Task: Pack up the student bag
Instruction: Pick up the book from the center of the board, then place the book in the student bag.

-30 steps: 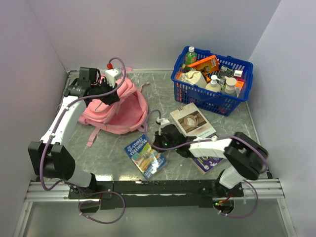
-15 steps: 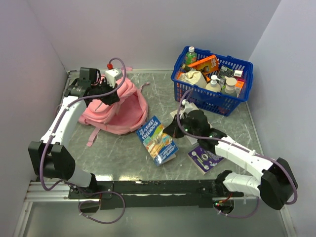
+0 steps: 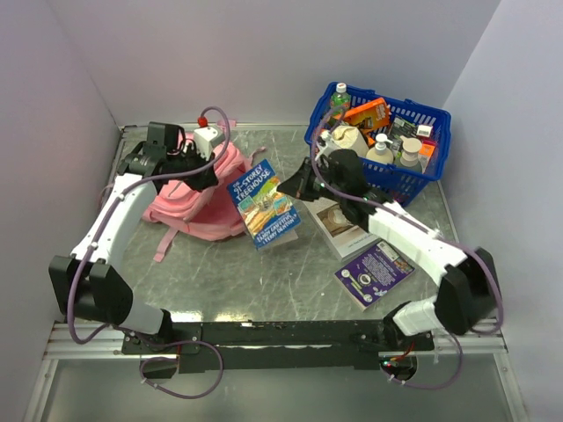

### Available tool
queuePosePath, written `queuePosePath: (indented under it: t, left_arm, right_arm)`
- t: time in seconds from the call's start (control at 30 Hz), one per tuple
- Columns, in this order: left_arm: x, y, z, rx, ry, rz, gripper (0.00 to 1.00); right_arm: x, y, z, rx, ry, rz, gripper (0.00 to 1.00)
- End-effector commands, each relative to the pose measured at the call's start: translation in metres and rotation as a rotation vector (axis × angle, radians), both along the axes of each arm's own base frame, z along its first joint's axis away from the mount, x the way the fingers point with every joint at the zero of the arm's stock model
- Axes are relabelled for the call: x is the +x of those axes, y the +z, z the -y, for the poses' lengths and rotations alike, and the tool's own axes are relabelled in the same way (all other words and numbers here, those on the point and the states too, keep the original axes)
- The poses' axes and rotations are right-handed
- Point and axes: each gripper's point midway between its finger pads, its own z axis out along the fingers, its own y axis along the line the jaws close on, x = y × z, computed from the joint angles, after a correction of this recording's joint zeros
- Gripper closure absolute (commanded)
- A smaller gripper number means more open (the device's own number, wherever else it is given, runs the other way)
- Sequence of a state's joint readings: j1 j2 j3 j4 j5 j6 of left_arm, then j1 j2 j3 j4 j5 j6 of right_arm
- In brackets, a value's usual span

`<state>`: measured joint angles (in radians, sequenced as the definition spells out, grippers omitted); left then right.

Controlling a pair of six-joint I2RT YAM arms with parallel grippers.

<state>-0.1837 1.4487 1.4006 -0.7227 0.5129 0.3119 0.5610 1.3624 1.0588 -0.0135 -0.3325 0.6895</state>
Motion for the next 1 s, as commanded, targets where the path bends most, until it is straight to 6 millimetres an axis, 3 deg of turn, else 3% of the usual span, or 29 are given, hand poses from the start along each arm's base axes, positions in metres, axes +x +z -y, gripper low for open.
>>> queuePosePath:
  t: [0.0,0.23,0.47,0.57,0.63,0.7,0.97]
  left_arm:
    - [-0.029,0.066,0.029,-0.108,-0.099,0.147,0.99]
    - [-0.056,0.078,0.039,-0.140,-0.188,0.159,0.99]
    - [-0.067,0.065,0.042,-0.148,-0.234,0.140,0.99]
    - [-0.068,0.064,0.044,-0.160,-0.239,0.126,0.99]
    - [-0.067,0.065,0.045,-0.168,-0.240,0.118,0.99]
    - [-0.068,0.068,0.047,-0.180,-0.244,0.119,0.99]
    - [-0.076,0.068,0.050,-0.190,-0.293,0.124,0.99]
  right_arm:
    - [0.031,0.004,-0.011,0.055,-0.075,-0.070,1.00]
    - [0.061,-0.003,-0.031,0.141,-0.120,-0.129,1.00]
    - [0.081,-0.002,-0.040,0.256,-0.220,-0.148,1.00]
    - [0.090,0.009,-0.049,0.293,-0.299,-0.126,1.00]
    - [0.093,0.002,-0.060,0.288,-0.362,-0.134,1.00]
    - [0.097,0.009,-0.072,0.326,-0.399,-0.133,1.00]
    - [0.097,0.011,-0.131,0.431,-0.376,-0.159,1.00]
